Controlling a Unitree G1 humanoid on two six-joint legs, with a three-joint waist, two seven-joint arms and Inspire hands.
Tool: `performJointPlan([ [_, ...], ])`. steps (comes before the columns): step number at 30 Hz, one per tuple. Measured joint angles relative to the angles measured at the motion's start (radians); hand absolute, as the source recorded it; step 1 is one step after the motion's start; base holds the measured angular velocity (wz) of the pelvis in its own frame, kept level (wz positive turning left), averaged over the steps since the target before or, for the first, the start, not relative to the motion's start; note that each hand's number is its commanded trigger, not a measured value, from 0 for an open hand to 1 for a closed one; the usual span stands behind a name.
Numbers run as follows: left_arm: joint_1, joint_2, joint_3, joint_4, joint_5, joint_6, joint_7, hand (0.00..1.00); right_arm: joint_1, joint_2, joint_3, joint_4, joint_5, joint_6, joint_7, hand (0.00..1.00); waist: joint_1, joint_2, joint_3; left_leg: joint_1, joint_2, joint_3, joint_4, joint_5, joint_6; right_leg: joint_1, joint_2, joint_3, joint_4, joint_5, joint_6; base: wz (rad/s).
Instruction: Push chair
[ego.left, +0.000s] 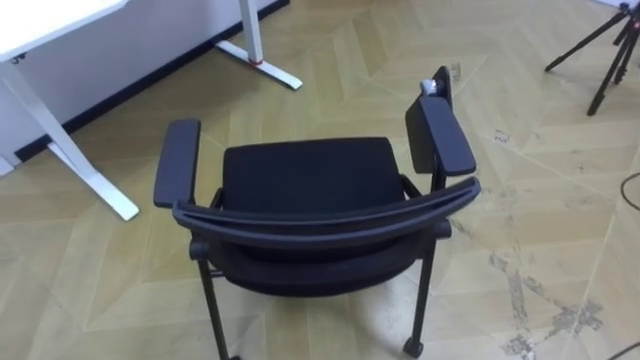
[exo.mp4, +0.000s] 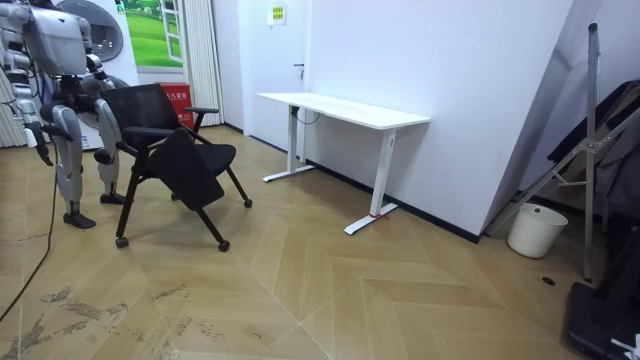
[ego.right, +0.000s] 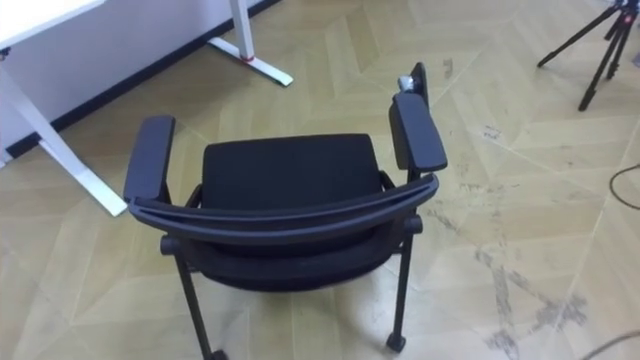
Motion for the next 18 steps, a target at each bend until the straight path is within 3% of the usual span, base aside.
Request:
performJointPlan([
  [7, 0.005, 0.015, 0.129, -0.002, 0.066, -0.001, 0.096, 0.0, -0.002, -0.018, -0.041, 0.001, -0.024, -0.001, 0.001, 0.0, 0.004, 0.009, -0.0013, 0.007, 0.0, 0.0, 0.008, -0.007, 0.002, 0.009, 0.0, 0.003, 0.001, 0.0, 0.0, 0.0],
  [10, -0.006, 0.032, 0.138, -0.01, 0.103, -0.001, 0.139, 0.0, -0.005, -0.033, -0.049, 0.009, -0.033, -0.005, 0.0, 0.0, -0.001, 0.017, -0.0009, 0.005, 0.0, -0.003, 0.008, -0.007, 0.002, 0.012, 0.0, -0.001, 0.0, 0.0, 0.0, 0.02],
  [16, -0.026, 0.045, 0.145, -0.191, 0.202, -0.001, 0.22, 0.0, -0.013, -0.055, -0.079, 0.005, -0.04, -0.005, -0.009, 0.0, 0.002, 0.037, -0.0055, 0.005, 0.0, -0.006, 0.009, -0.007, 0.002, 0.009, 0.0, -0.003, 0.001, 0.0, 0.0, 0.0],
  [18, -0.06, 0.065, 0.148, -0.243, 0.28, -0.002, 0.247, 0.0, -0.017, -0.056, -0.095, 0.002, -0.072, -0.008, -0.009, 0.0, 0.0, 0.046, -0.0068, 0.006, 0.0, -0.005, 0.009, -0.007, 0.002, 0.011, 0.0, -0.002, 0.002, 0.0, 0.0, 0.0],
])
